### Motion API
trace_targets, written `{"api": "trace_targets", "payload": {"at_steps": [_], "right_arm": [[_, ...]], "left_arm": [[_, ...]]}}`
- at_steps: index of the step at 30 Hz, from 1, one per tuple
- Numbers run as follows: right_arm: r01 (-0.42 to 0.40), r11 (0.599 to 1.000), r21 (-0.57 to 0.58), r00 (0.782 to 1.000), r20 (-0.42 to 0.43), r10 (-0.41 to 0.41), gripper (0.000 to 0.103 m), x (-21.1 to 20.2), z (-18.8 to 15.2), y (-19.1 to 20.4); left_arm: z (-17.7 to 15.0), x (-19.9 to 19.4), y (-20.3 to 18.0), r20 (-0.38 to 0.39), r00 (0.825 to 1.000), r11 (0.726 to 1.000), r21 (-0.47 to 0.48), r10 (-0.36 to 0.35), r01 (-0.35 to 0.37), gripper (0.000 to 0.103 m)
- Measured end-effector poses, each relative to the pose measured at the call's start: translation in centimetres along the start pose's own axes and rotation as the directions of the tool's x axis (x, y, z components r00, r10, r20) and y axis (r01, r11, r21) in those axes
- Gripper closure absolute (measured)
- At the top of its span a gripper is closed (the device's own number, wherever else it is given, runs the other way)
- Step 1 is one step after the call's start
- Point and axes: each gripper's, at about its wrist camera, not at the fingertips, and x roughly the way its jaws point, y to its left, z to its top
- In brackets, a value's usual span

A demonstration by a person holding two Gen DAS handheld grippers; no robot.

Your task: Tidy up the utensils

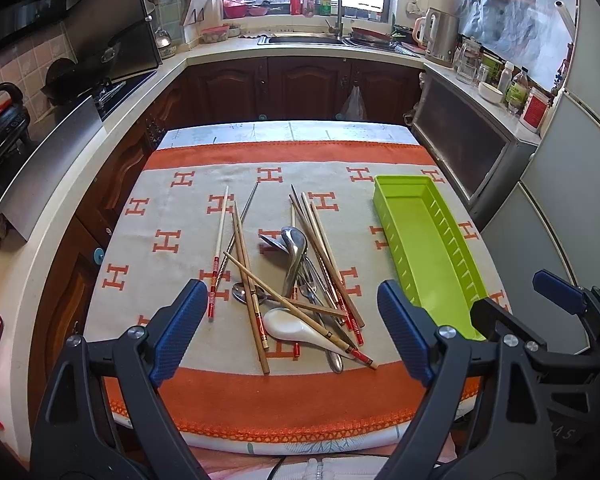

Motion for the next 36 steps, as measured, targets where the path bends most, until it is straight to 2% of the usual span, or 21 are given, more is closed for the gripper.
{"api": "trace_targets", "payload": {"at_steps": [36], "right_arm": [[0.001, 1.000, 0.000, 1.000, -0.002, -0.001, 0.013, -0.17, -0.10, -0.02]], "left_arm": [[-0.06, 0.03, 0.16, -0.001, 1.000, 1.000, 0.004, 0.007, -0.007, 0.018]]}}
